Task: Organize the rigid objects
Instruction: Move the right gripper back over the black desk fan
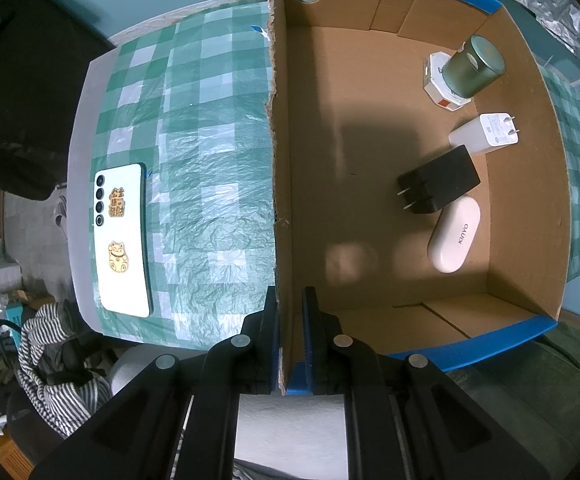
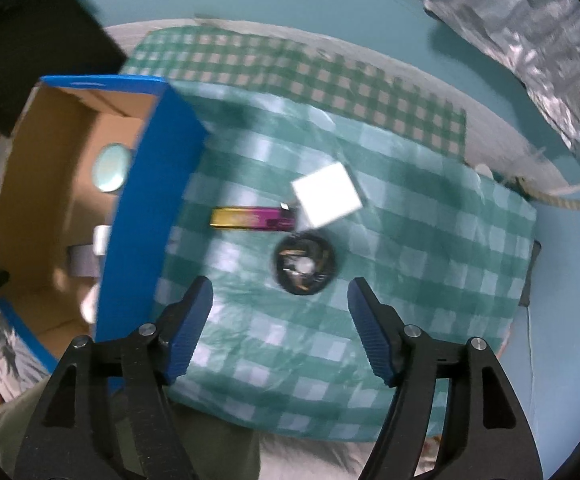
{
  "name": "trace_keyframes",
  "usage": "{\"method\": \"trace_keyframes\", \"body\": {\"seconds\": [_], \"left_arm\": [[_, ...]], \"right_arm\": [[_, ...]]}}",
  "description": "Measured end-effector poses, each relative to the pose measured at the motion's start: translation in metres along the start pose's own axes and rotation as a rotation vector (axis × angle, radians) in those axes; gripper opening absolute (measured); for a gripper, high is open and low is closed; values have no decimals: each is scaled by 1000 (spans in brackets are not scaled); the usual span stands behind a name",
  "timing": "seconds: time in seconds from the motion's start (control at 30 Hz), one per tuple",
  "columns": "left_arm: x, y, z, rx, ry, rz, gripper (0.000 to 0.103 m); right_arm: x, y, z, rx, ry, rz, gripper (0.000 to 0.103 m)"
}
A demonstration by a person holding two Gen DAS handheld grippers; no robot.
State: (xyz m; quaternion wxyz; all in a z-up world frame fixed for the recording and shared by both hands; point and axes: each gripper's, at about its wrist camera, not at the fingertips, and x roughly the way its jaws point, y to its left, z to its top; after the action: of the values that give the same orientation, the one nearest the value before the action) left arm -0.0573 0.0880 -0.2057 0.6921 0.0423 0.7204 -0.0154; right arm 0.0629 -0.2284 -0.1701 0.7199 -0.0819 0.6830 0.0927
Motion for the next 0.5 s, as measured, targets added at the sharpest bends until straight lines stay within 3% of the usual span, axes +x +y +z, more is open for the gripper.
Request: {"method": "trace_keyframes", "body": {"seconds": [0.23, 0.5], "left_arm": [[0, 0, -1, 0, 0, 2, 10], [0, 1, -2, -4, 1, 3, 10]], "right_arm": [[39, -27, 4, 98, 60, 32, 71], [65, -30, 8, 121, 62, 46, 71]]}}
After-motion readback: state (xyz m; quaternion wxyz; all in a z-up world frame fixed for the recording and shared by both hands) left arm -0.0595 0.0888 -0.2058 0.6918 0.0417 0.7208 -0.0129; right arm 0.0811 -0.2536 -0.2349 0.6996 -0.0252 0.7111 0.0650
